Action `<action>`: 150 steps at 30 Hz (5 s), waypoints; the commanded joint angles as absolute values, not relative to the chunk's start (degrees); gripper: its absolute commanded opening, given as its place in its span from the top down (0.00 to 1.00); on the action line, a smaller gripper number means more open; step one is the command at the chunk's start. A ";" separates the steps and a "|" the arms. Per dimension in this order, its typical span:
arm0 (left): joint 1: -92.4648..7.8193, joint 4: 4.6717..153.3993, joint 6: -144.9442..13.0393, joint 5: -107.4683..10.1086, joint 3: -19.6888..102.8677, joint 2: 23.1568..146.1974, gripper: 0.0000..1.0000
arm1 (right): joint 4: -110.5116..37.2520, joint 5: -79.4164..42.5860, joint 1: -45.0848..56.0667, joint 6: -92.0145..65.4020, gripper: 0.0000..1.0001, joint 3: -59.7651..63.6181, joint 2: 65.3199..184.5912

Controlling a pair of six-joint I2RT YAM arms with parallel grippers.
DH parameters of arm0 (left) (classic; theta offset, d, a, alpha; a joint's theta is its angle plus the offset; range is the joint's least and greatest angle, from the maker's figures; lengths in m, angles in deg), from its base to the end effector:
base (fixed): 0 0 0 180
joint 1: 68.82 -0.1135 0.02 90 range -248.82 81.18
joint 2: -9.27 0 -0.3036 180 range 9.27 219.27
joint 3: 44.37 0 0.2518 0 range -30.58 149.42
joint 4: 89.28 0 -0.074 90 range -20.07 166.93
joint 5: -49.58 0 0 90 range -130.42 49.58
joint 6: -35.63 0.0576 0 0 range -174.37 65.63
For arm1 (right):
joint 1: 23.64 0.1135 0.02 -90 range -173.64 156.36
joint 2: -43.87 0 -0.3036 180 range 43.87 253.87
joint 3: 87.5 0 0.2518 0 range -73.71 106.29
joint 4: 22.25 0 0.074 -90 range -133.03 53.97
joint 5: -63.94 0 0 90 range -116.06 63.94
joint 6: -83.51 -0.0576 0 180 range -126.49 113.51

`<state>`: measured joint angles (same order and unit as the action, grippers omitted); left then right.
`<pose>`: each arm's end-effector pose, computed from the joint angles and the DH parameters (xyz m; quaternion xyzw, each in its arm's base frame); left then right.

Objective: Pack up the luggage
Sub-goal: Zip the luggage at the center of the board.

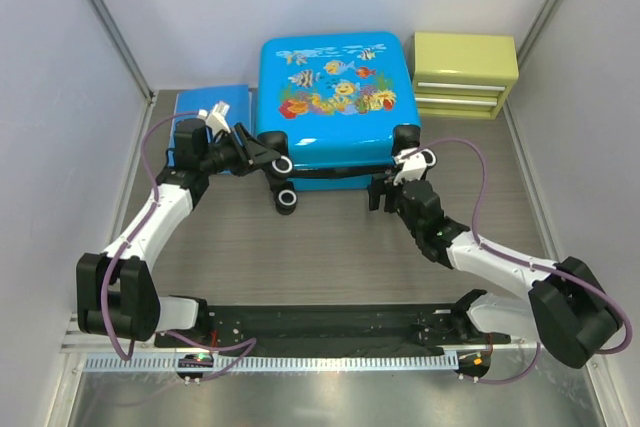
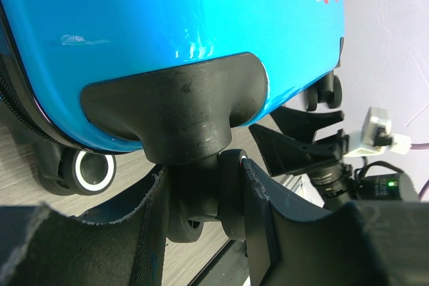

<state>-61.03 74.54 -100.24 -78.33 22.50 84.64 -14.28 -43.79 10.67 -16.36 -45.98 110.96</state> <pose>0.2933 -0.0758 0.3202 -0.0941 0.8099 -0.4744 0.3320 0.2179 0.1274 0.2455 -0.0798 0.7985 0.1042 0.5875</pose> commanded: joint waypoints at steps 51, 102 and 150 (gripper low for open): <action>-62.49 89.50 -102.10 -86.47 23.30 82.48 1.00 | 35.86 -46.80 10.47 -3.86 0.59 -52.97 127.11; -62.50 90.64 -102.36 -87.00 22.95 83.28 1.00 | 27.33 -39.77 18.11 7.31 0.98 -43.92 130.88; -64.60 90.03 -103.24 -86.65 23.03 82.13 1.00 | 18.54 -46.18 7.48 2.29 0.58 -45.23 129.04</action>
<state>-63.52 79.30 -103.45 -81.87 20.60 85.19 10.60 -45.96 8.44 0.36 -47.53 127.66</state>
